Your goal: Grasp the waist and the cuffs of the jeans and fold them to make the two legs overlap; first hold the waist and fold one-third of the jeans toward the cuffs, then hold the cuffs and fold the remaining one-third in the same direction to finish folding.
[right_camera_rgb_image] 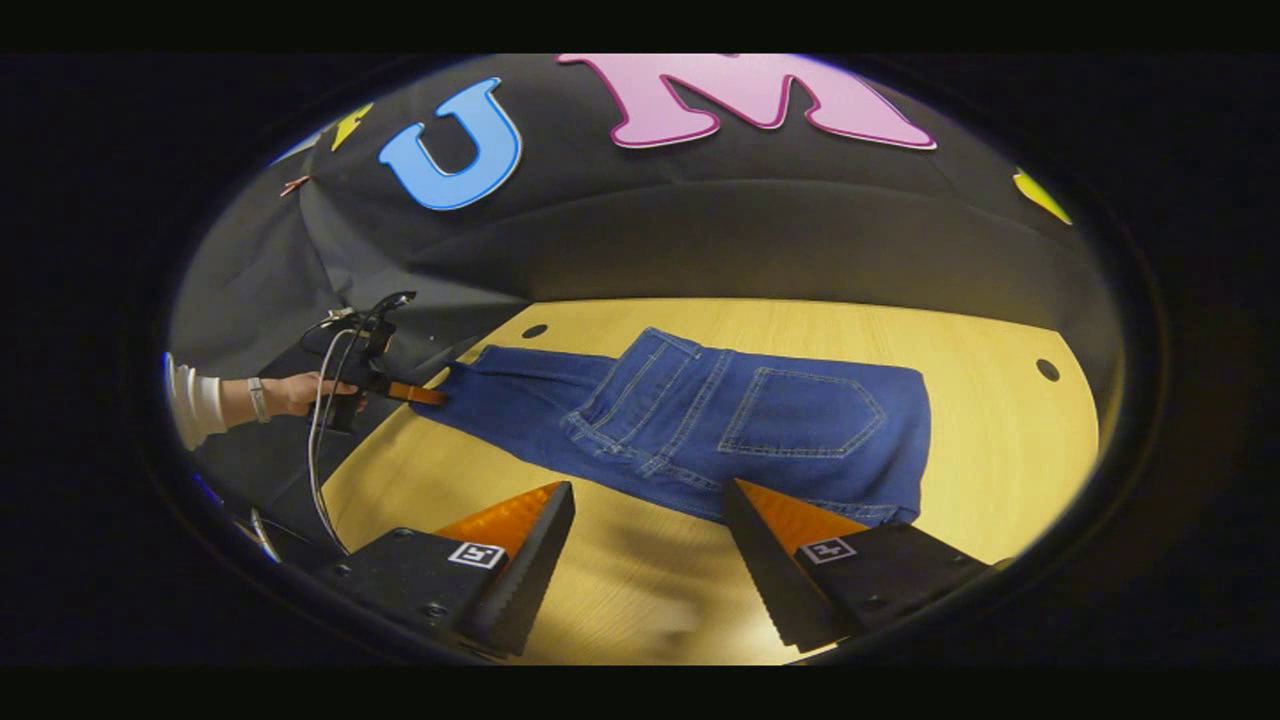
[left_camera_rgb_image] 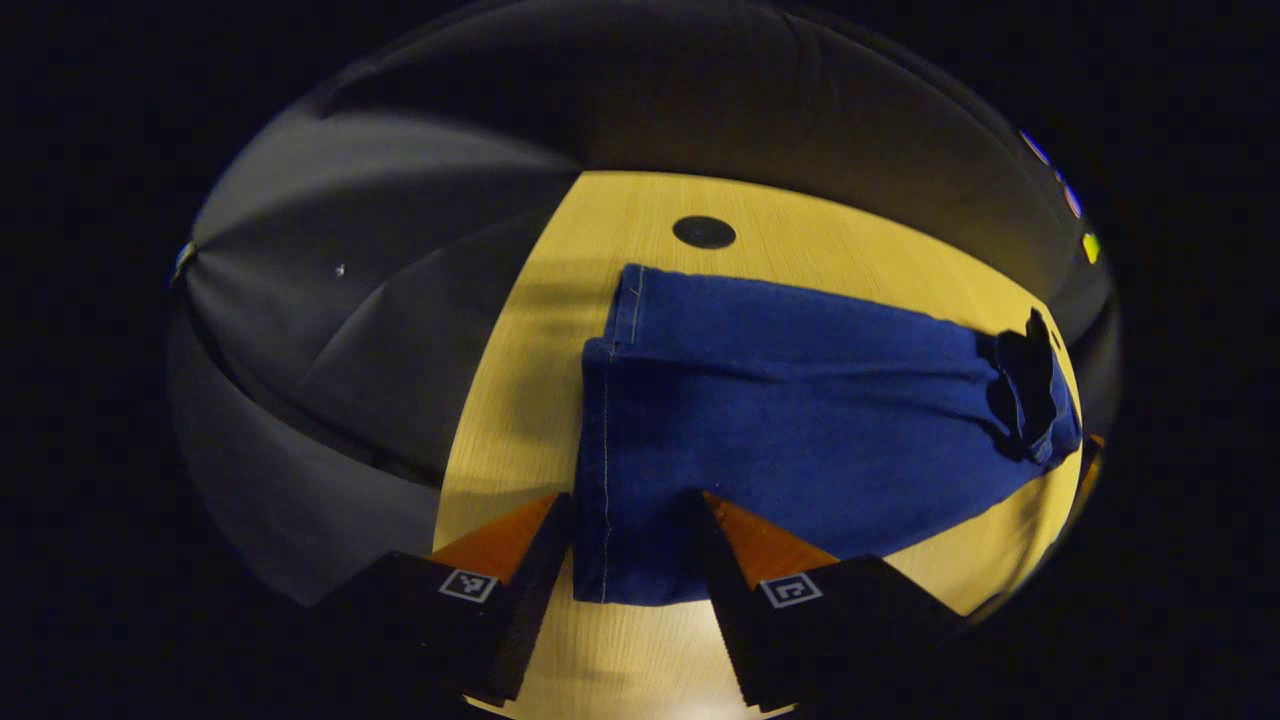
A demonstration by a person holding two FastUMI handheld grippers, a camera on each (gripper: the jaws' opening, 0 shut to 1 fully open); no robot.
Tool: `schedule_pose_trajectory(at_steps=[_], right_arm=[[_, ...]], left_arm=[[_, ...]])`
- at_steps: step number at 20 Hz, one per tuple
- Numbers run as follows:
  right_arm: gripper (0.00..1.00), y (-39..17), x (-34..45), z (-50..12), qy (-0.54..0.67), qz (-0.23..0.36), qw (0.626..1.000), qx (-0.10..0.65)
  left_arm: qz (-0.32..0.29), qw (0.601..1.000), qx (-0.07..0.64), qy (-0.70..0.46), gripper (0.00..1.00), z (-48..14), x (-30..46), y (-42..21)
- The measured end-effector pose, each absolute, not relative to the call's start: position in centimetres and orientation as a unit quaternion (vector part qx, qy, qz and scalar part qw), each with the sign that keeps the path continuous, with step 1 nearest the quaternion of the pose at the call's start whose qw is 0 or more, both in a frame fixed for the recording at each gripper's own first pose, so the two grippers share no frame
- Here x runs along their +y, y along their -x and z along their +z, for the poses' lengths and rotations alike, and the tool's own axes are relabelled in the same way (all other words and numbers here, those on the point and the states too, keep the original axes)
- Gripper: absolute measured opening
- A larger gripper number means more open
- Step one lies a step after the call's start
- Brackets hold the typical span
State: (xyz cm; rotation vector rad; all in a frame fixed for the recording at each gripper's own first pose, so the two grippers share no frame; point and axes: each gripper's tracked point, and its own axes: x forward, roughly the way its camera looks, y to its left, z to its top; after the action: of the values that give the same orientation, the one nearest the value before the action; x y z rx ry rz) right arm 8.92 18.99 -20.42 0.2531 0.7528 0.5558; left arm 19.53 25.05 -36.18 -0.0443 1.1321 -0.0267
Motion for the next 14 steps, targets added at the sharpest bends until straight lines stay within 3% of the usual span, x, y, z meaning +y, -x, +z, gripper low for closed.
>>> schedule_pose_trajectory(at_steps=[1, 5, 7, 8, 14], right_arm=[[0.90, -9.0, 18.6, -20.4, -0.124, 0.266, 0.885, 0.362], [0.90, -9.9, 17.4, -20.0, -0.146, 0.253, 0.888, 0.356], [0.91, -10.3, 16.6, -19.8, -0.152, 0.244, 0.890, 0.355], [0.91, -10.4, 16.2, -19.6, -0.157, 0.239, 0.891, 0.353], [0.91, -11.0, 12.4, -17.2, -0.166, 0.207, 0.906, 0.330]], left_arm=[[-0.010, 0.846, 0.533, 0.027, 0.80, -35.9, 24.4, -19.8], [-0.014, 0.848, 0.529, 0.023, 0.19, -35.8, 22.4, -20.0], [-0.025, 0.843, 0.538, 0.010, 0.04, -35.0, 21.8, -19.7], [-0.035, 0.849, 0.527, 0.010, 0.08, -34.4, 21.7, -20.1], [-0.127, 0.888, 0.441, 0.009, 0.06, -22.3, 19.2, -22.5]])
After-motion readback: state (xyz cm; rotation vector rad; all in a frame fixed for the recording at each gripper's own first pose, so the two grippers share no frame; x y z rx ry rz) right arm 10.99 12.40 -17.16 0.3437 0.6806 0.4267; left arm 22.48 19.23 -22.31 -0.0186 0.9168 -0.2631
